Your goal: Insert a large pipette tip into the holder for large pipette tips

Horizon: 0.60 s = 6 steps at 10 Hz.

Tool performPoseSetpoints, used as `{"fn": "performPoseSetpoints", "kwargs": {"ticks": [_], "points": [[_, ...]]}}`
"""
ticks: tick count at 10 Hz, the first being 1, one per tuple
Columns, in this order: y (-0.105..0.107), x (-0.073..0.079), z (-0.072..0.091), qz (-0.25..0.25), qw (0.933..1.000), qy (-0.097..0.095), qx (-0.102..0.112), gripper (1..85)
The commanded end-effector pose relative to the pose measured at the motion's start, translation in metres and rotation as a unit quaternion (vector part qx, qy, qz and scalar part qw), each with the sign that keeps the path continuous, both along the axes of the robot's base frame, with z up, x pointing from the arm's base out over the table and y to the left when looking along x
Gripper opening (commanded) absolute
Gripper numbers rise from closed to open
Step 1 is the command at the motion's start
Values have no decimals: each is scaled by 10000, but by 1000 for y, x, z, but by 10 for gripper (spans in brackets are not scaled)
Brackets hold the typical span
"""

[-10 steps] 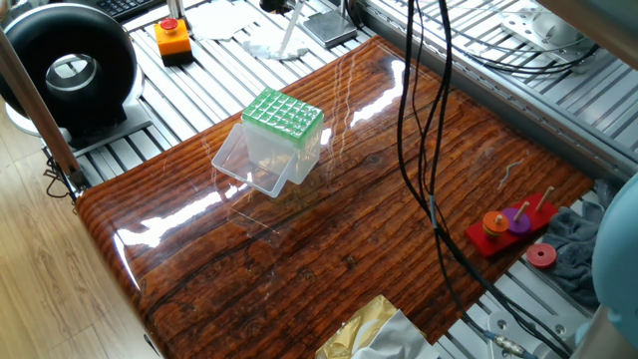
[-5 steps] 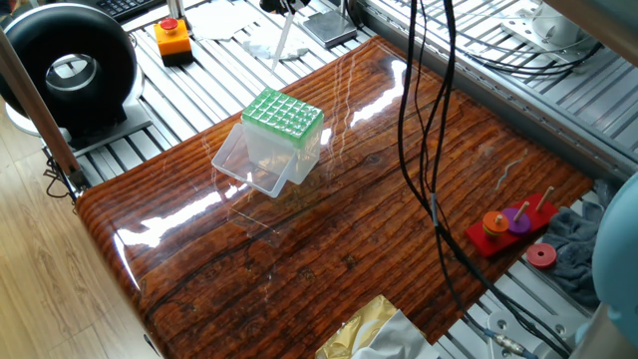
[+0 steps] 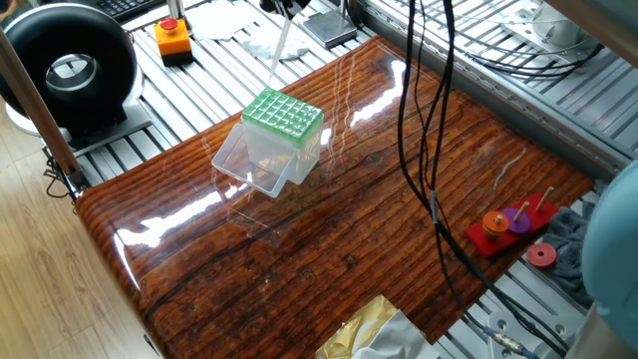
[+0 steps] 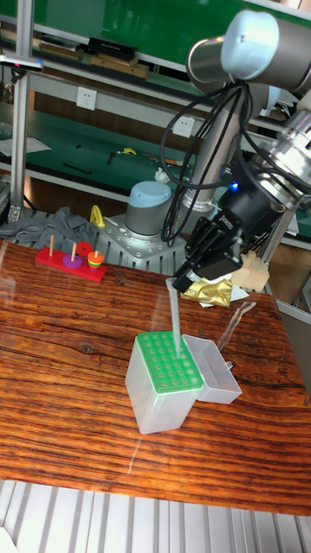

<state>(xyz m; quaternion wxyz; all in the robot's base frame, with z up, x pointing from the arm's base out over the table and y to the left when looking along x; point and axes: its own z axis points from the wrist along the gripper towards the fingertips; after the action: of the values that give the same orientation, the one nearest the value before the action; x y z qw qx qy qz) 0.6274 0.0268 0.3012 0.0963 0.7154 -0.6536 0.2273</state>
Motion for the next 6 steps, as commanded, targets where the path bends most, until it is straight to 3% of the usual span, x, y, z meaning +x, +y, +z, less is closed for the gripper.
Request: {"fn": "performPoseSetpoints", "kwargs": {"ticks": [1,3,6], "points": [[22,0,-2,-114,9999,50,57,10],[12,9,10,60,9995,-60,-310,10],[-15,10,28,254,9964,3,-813,10]]}}
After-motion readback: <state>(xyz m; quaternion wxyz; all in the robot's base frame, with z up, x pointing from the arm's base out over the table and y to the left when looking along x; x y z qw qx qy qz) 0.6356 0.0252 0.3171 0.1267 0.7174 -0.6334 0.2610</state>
